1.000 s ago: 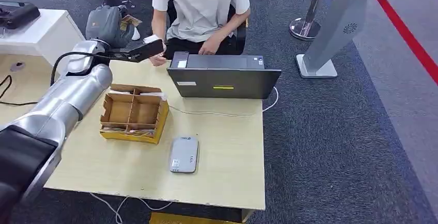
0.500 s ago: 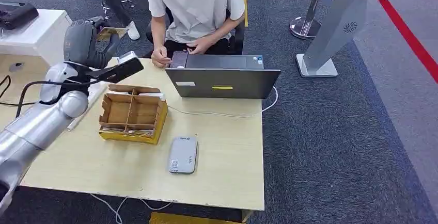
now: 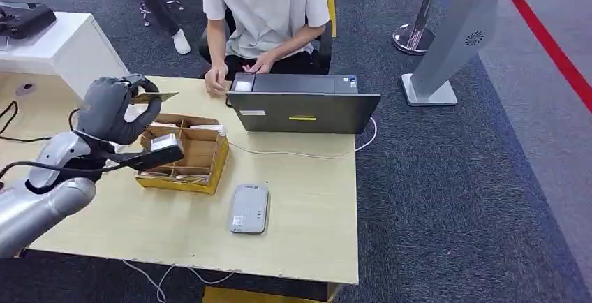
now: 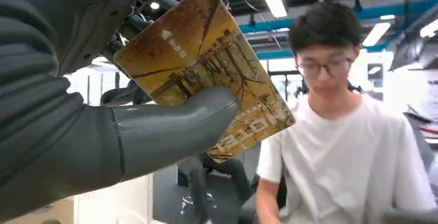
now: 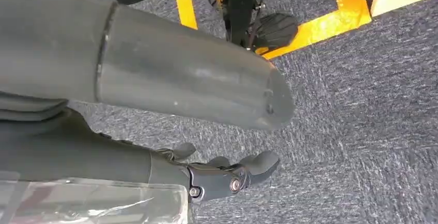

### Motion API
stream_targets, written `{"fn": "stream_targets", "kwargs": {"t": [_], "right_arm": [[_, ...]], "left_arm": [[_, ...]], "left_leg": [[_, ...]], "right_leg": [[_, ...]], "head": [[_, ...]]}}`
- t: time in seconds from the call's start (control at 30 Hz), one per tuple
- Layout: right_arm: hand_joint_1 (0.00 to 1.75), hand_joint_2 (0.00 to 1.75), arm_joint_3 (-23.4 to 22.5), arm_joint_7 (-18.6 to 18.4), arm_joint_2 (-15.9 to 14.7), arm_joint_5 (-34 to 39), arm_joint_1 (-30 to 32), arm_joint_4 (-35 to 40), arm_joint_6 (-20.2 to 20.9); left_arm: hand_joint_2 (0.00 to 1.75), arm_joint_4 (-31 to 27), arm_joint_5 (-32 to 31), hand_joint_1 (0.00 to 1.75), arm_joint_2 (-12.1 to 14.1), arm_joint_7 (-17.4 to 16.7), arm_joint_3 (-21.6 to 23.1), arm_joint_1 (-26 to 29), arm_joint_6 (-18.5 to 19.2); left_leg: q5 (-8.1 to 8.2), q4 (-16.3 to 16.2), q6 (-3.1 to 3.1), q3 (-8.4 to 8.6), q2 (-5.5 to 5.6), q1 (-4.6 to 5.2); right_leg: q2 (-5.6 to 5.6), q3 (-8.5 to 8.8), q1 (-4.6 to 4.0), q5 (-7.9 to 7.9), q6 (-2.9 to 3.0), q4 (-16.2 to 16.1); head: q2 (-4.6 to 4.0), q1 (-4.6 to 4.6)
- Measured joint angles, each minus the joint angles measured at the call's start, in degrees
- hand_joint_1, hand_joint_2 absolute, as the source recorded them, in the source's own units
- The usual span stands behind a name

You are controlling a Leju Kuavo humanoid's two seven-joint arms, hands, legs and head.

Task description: Pass the card to the sensor for recognition and then transmit it.

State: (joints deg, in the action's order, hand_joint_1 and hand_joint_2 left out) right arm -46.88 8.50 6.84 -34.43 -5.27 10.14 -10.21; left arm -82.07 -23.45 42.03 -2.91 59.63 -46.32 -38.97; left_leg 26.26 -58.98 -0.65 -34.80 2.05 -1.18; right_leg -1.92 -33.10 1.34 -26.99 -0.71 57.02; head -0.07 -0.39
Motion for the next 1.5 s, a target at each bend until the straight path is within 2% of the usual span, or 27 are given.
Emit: {"fn": "stream_targets", "kwargs": {"t": [0.1, 0.17, 0.3, 0.5, 0.57, 0.67, 0.83, 1.5], "right_arm": [[0.0, 0.0, -0.11, -0.07, 0.24, -0.39, -0.15, 0.0, -0.02], [0.0, 0.0, -0.17, -0.13, 0.26, -0.39, -0.19, 0.0, -0.02], [0.0, 0.0, -0.26, -0.44, 0.39, -0.59, -0.3, 0.0, -0.04], [0.0, 0.0, -0.5, 0.22, 0.87, -1.16, -0.64, 0.02, -0.24], [0.0, 0.0, -0.81, 0.33, 0.98, -1.16, -0.66, 0.02, -0.46], [0.0, 0.0, -1.31, 0.31, 1.07, -1.14, -0.48, 0.02, -0.74], [0.0, 0.0, -1.71, 0.28, 1.11, -1.16, -0.43, 0.02, -0.81], [0.0, 0.0, -1.81, 0.11, 1.11, -1.16, -0.35, 0.07, -0.98]], "left_arm": [[1.75, 2.25, 0.06, 1.75, -2.27, 0.3, 2.83, -0.19, -0.28], [1.75, 2.95, 0.09, 1.75, -2.91, 0.42, 3.89, -0.22, -0.33], [1.75, 6.13, -0.17, 1.75, -6.71, 1.07, 6.79, -0.94, 1.42], [1.75, 17.23, -2.58, 1.75, -20.62, 3.08, 13.46, -0.67, 1.18], [1.75, 18.99, -2.82, 1.75, -23.95, 3.0, 15.18, -0.39, 1.18], [1.75, 19.91, -3.06, 1.75, -26.34, 1.99, 16.76, -0.41, 1.57], [1.75, 20.41, -3.08, 1.75, -27.56, 1.44, 17.9, -0.57, 2.14], [1.75, 20.74, -3.04, 1.75, -28.11, 1.33, 18.86, -0.91, 2.8]], "left_leg": [[0.0, -0.01, 0.0, -0.01, -0.01, 0.0], [0.0, -0.03, -0.01, 0.0, -0.04, 0.0], [0.0, -0.05, 0.0, -0.02, 0.15, 0.01], [-0.02, -0.07, 0.05, -0.09, 0.39, 0.07], [-0.01, -0.1, 0.05, -0.08, 0.28, 0.07], [-0.01, -0.11, 0.05, -0.08, 0.3, 0.07], [-0.01, -0.08, 0.04, -0.07, 0.29, 0.03], [-0.01, -0.08, 0.04, -0.08, 0.29, 0.02]], "right_leg": [[-0.01, 0.02, 0.0, 0.01, -0.01, 0.0], [-0.09, -0.01, 0.0, 0.02, 0.0, 0.0], [0.08, -0.01, 0.01, 0.0, -0.01, -0.03], [0.32, 0.13, 0.06, 0.0, -0.04, -0.06], [0.17, 0.1, 0.06, 0.03, -0.07, -0.06], [0.18, 0.07, 0.06, 0.02, -0.07, -0.06], [0.19, 0.04, 0.04, 0.01, -0.05, -0.04], [0.19, 0.05, 0.02, 0.01, -0.05, -0.04]], "head": [[0.0, 0.02], [0.0, 0.02], [0.0, 0.02], [0.0, 0.0], [0.0, 0.02], [0.0, 0.0], [0.0, -0.02], [0.0, 0.0]]}}
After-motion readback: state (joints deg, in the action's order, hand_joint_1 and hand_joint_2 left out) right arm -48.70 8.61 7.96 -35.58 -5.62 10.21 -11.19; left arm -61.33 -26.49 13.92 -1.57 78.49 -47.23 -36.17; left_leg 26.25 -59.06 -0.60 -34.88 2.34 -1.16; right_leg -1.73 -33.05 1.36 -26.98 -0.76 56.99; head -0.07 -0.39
